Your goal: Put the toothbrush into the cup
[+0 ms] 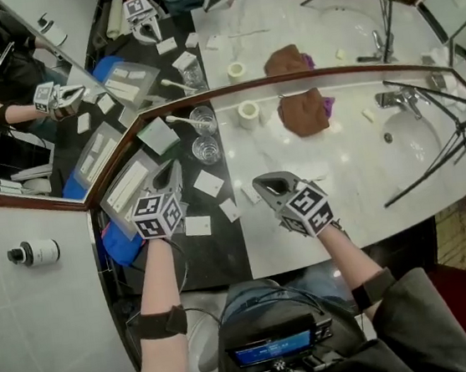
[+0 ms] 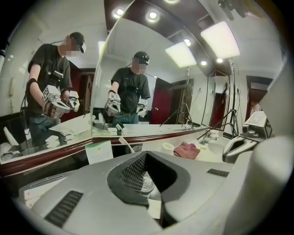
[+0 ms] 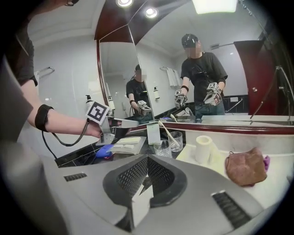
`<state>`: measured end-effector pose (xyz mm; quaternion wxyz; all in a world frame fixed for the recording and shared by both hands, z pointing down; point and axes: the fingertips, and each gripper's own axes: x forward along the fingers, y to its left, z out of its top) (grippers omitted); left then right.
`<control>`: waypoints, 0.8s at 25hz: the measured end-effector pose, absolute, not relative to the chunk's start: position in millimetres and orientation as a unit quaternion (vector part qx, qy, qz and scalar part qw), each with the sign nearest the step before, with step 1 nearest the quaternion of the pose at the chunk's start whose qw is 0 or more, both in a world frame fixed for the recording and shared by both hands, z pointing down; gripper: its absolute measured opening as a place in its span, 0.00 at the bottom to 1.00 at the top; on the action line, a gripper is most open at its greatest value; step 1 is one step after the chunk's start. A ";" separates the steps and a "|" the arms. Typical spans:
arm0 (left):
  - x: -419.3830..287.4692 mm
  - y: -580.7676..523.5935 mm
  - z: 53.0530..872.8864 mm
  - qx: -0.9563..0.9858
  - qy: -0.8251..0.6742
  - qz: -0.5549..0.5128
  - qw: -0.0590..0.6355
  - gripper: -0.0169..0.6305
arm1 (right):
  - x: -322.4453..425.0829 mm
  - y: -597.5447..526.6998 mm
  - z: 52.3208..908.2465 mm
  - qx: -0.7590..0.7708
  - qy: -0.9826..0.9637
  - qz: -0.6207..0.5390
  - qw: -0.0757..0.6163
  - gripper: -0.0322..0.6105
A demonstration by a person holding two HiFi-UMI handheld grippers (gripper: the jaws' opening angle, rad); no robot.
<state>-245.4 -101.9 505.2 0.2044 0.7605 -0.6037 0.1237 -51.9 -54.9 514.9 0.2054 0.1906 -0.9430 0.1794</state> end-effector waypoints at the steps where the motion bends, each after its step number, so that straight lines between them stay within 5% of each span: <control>1: -240.2 -95.9 497.8 0.760 -0.605 0.121 0.203 0.03 | -41.9 -57.2 510.6 0.199 -0.942 0.177 0.203 0.05; 20: -160.9 0.1 483.1 0.752 -0.614 0.134 0.198 0.03 | 124.7 -70.8 502.8 0.351 -0.898 0.186 0.189 0.05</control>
